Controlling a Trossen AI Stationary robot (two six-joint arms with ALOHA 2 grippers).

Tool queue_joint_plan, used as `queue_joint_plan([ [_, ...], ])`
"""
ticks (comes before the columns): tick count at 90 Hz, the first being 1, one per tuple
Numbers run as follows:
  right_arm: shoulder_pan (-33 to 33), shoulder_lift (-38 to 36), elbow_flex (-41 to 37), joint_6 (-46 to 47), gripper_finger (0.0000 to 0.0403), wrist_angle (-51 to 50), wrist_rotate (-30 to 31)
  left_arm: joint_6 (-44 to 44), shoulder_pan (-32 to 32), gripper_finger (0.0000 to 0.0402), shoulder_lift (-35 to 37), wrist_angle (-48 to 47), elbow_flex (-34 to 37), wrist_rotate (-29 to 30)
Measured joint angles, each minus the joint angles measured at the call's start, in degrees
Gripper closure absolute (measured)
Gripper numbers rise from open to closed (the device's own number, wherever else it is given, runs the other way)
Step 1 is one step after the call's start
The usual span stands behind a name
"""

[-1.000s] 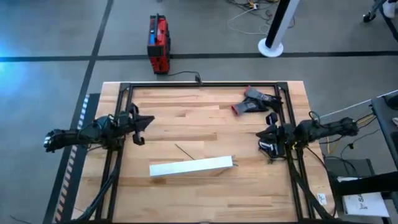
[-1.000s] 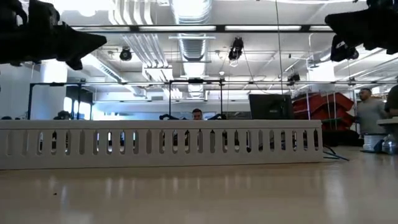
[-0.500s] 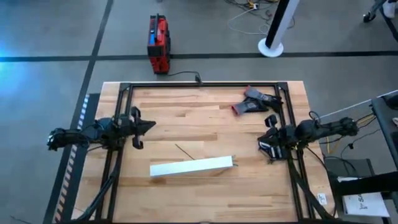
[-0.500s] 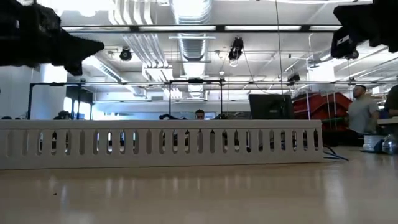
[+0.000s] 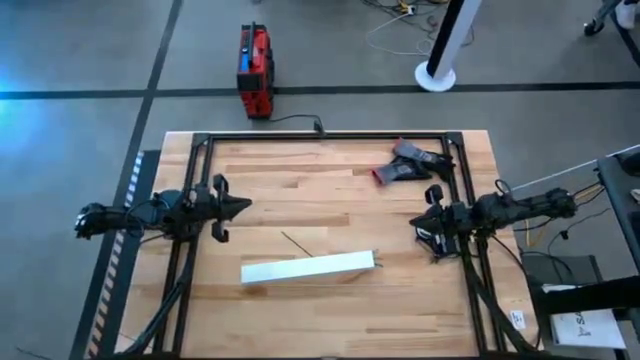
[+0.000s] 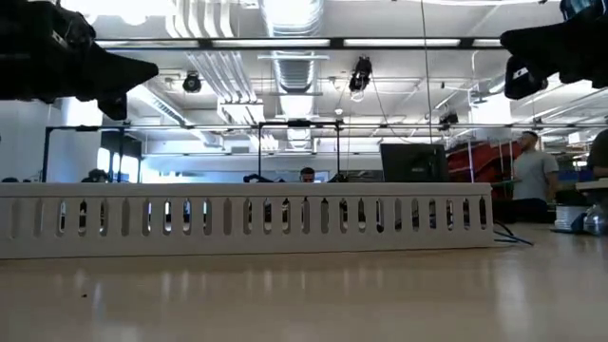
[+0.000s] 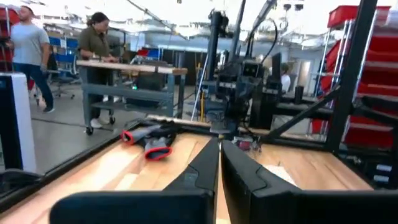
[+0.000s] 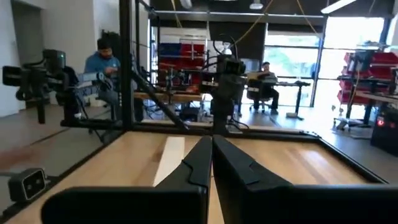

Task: Ziptie cables
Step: Return to Home Position

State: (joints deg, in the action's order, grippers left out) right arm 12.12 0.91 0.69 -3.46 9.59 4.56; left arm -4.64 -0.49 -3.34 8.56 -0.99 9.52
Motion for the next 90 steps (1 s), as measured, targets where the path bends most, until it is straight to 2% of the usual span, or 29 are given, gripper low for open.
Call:
queue_joint_plan([
  [90,-0.02,0.0,-0.04,0.02,0.0403,0.11,0.02,0.03,0.0,0.0399,-10.6,0.07,-0.04,0.02],
])
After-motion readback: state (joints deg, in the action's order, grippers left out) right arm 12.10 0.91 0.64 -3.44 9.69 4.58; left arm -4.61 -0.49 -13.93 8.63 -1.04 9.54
